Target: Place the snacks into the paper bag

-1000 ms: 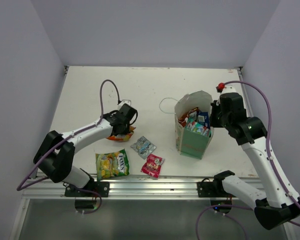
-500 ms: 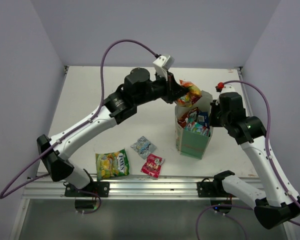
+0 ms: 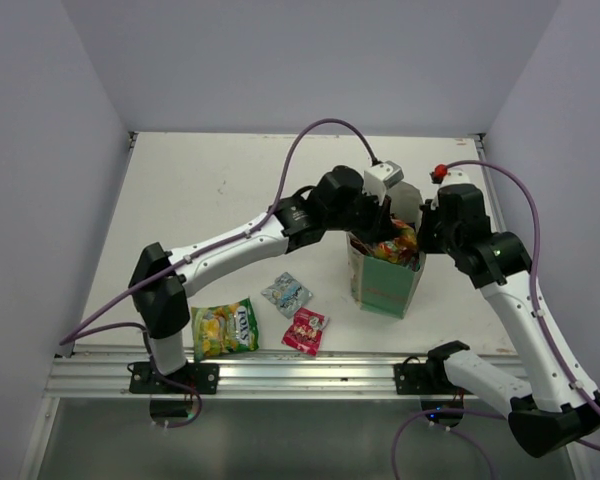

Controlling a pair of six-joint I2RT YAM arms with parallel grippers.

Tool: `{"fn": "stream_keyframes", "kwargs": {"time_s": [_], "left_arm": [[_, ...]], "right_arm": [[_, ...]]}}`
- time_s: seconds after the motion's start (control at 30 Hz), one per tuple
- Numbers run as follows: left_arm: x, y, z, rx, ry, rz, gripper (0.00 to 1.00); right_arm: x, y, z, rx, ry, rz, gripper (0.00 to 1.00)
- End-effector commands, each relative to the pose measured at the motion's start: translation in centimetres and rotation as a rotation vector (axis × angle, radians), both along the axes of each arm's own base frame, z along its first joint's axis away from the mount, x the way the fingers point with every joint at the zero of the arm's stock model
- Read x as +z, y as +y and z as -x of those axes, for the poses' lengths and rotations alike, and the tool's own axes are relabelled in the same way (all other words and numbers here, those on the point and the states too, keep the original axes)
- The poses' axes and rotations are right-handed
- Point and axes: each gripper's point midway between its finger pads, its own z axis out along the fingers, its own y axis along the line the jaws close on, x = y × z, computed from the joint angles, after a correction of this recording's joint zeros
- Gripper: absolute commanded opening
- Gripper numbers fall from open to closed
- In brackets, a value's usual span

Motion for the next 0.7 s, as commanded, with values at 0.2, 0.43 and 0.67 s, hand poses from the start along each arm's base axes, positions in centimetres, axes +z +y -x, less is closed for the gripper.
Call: {"fn": "stream_keyframes", "kwargs": {"time_s": [0.2, 0.43, 0.67], "left_arm": [[1.7, -2.3, 1.0, -0.081, -0.055, -0.068, 0.14], [13.8, 2.3, -0.7, 0.143, -0.381, 0.125, 1.0], [19.6, 19.4, -2.2, 0.776, -0.572, 0.271, 1.0]], "right_arm": [[0.2, 0.6, -0.8, 0.019, -0.014, -0.011, 0.0], [-0.1, 0.6, -0.7, 0.019, -0.009, -0.008, 0.0], [-0.1, 0.9, -1.0, 0.027, -0.008, -0.013, 0.0]]}}
